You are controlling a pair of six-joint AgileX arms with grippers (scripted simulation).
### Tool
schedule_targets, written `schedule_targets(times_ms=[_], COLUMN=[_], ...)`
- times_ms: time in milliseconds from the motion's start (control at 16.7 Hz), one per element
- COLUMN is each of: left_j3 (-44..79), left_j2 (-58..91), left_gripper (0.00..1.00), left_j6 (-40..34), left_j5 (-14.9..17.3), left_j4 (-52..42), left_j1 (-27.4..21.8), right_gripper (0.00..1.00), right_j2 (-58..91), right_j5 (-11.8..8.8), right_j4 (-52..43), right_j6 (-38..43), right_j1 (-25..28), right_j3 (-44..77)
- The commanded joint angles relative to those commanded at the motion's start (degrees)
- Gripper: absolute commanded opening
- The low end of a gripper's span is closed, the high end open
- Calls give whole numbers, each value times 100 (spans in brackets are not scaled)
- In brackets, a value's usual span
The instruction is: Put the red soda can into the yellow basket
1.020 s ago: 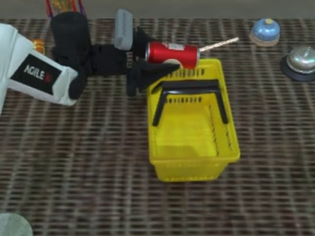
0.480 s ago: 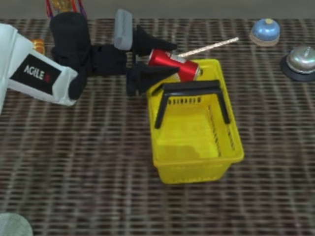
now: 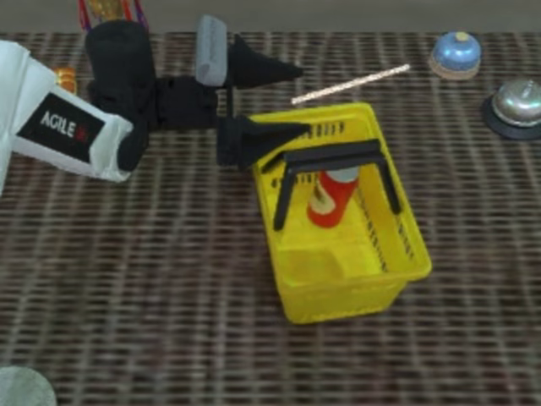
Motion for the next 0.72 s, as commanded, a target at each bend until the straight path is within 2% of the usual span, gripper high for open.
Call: schedule_targets(times_ms=[240,360,540,720], left_j3=[-18,-153,-567,-1217], left_j2=[-66,-319,-1097,-2324], left_gripper=[100,100,100,100], left_j6=[-8,-69,-224,-406], left_j5=[-43,-214,-725,-1461], left_j4=[-35,-162,-537,-1105], left_j1=[-13,29,172,389], right_gripper=[100,100,100,100], right_j2=[57,338,1191,2555], right_j5=[-7,-30,-61,-65], right_j4=[-53,-309,-1008,-1997], right_j6=[-37,-212,-688,-1354], right_j1=[28,155,468,873], right_j3=[56,336,1190,2564])
